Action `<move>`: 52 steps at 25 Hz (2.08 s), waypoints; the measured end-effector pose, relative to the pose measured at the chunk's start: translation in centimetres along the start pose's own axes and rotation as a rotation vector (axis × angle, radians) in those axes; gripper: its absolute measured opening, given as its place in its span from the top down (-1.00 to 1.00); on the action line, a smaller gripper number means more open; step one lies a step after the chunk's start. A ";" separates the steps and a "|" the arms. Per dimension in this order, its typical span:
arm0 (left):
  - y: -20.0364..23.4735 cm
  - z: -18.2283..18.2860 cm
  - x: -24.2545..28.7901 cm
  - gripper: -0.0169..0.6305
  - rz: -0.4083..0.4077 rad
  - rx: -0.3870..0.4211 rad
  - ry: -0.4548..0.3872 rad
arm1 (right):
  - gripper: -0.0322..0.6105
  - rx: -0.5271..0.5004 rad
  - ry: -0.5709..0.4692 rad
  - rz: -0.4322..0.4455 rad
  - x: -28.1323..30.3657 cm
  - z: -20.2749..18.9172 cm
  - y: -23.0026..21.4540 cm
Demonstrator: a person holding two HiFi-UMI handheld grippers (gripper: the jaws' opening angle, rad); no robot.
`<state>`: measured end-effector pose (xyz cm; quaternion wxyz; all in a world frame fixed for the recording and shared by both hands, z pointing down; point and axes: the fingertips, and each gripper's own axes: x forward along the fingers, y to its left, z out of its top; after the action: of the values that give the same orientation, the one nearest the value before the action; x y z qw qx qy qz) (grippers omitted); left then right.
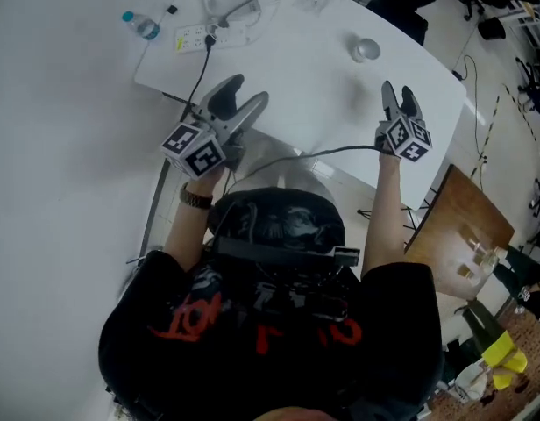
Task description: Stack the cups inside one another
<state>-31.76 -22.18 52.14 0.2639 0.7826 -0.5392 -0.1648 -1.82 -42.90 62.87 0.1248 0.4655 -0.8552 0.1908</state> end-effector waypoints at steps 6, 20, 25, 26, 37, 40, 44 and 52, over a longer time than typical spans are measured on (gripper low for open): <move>-2.2 -2.3 0.4 -0.02 -0.052 0.012 0.045 | 0.71 0.029 -0.039 -0.044 -9.7 -3.0 1.6; -19.1 -12.2 0.8 -0.02 -0.190 0.150 0.197 | 0.89 0.038 -0.257 0.047 -27.0 -1.5 1.4; -20.9 -13.6 -0.3 0.11 -0.200 0.144 0.238 | 0.89 0.071 -0.319 0.100 -31.6 -1.7 4.0; -21.3 -13.5 -0.3 0.11 -0.213 0.143 0.236 | 0.89 0.070 -0.330 0.108 -32.3 -1.6 4.7; -24.6 -7.4 1.2 0.11 -0.297 0.346 0.150 | 0.89 -0.040 -0.447 0.052 -35.2 4.5 8.8; -24.6 -6.7 2.2 0.19 -0.281 0.399 0.148 | 0.89 -0.086 -0.481 0.048 -35.4 6.2 9.2; -24.6 -6.5 2.8 0.19 -0.296 0.375 0.154 | 0.89 -0.096 -0.506 0.044 -35.9 7.9 9.6; -23.8 -6.9 2.9 0.19 -0.345 0.326 0.186 | 0.89 -0.042 -0.491 0.052 -34.7 7.8 10.3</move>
<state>-8.93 -16.61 43.76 0.1506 0.9069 -0.3908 -0.0456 7.80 -15.32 40.19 -0.0819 0.4731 -0.8753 0.0571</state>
